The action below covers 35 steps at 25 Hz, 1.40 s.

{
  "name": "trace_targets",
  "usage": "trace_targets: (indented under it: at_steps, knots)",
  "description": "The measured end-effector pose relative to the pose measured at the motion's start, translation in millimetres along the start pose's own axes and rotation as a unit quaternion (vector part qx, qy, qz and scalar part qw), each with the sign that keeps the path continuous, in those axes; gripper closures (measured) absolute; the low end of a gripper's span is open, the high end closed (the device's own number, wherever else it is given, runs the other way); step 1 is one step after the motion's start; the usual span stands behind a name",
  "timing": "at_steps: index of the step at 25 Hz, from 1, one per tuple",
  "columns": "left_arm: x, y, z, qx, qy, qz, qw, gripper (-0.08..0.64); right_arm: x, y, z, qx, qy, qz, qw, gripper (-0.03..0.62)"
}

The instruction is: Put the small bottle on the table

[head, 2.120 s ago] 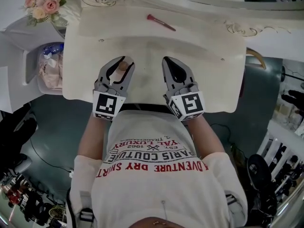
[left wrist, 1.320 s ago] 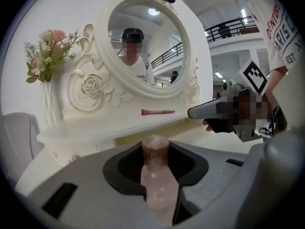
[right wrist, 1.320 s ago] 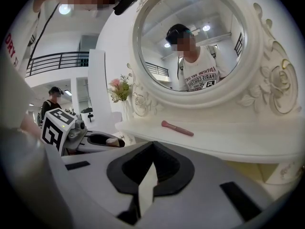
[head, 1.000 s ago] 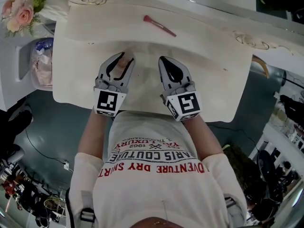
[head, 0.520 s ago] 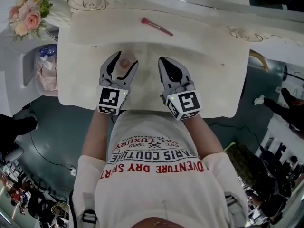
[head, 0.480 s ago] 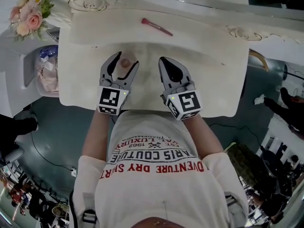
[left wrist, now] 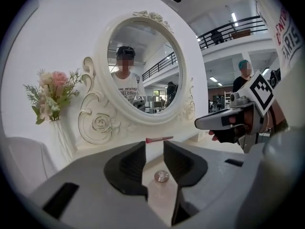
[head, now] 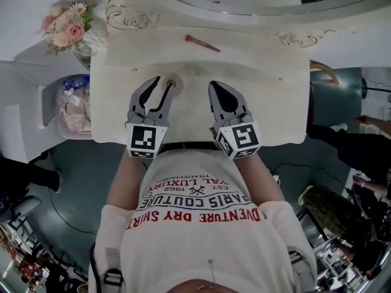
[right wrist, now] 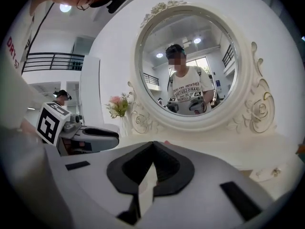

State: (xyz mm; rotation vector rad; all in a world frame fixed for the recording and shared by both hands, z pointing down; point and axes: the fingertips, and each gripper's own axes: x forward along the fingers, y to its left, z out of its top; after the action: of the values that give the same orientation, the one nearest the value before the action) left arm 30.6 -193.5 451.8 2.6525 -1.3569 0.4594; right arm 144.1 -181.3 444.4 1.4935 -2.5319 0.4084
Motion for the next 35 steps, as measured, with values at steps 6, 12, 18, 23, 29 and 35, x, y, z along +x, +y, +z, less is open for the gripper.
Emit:
trace_targets:
  at_steps: [6,12,18,23,29,35]
  knots:
    - [-29.4,3.5,19.3,-0.003,-0.003,-0.006,1.0,0.534,-19.0,11.5,20.3,-0.009,-0.016,-0.013,1.0,0.594]
    - [-51.9,14.7,50.8,0.024,-0.021,-0.006,0.9995,0.552,-30.3,21.4,51.4,-0.028,-0.05,-0.019,0.998,0.594]
    - [-81.3,21.9,76.7,0.019,-0.047,-0.009,0.9987,0.552,-45.3,37.2,81.2,-0.048,-0.074,-0.018,0.996,0.594]
    - [-96.5,23.0,88.2,0.023,-0.065,-0.015,0.9975,0.552,-51.8,44.6,92.8,-0.052,-0.087,-0.02,0.995,0.594]
    - [-99.5,27.6,99.2,0.027,-0.079,-0.018,0.9963,0.552,-50.6,50.3,99.6,-0.057,-0.093,-0.017,0.994,0.594]
    - [-98.4,29.4,100.9,0.027,-0.078,-0.018,0.9964,0.552,-50.9,54.4,101.8,-0.064,-0.091,-0.02,0.994,0.594]
